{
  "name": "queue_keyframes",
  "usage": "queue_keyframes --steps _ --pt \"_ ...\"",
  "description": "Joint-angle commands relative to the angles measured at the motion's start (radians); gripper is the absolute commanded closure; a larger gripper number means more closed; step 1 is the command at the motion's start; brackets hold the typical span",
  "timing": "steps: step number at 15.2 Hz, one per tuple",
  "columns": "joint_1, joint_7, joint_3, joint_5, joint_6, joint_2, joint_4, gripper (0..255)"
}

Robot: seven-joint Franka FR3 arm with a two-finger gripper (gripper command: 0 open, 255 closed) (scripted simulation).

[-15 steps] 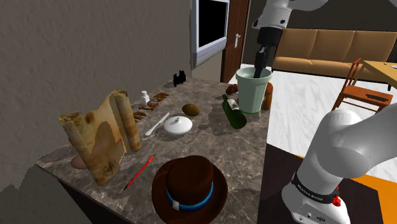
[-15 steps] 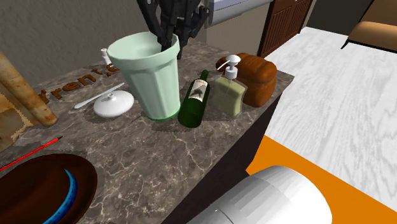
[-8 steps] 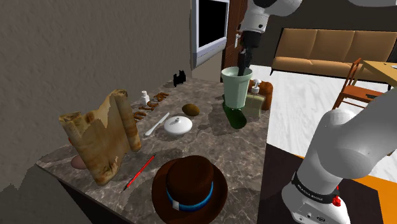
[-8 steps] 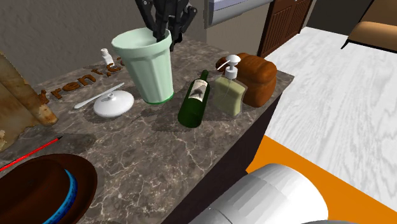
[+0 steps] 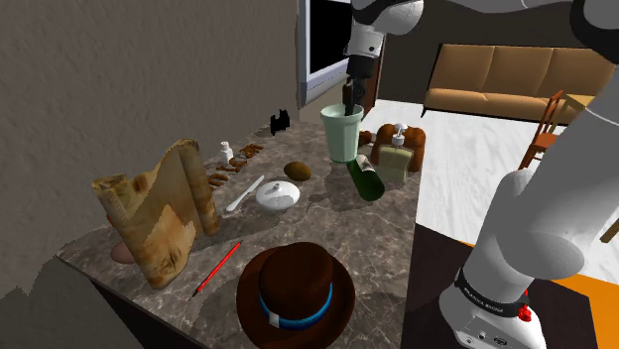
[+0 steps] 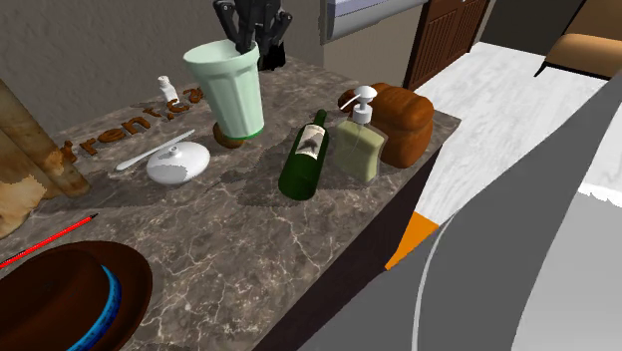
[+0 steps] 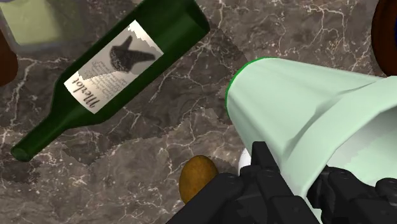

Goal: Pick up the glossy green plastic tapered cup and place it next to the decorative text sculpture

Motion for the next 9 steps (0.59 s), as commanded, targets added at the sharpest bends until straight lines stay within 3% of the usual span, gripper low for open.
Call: queue_keyframes --steps 1,9 --pt "0.004 -0.030 -0.019 0.037 0.003 0.094 0.078 255" --pt "-0.050 -0.119 -0.045 0.204 -0.053 0.467 0.440 255"
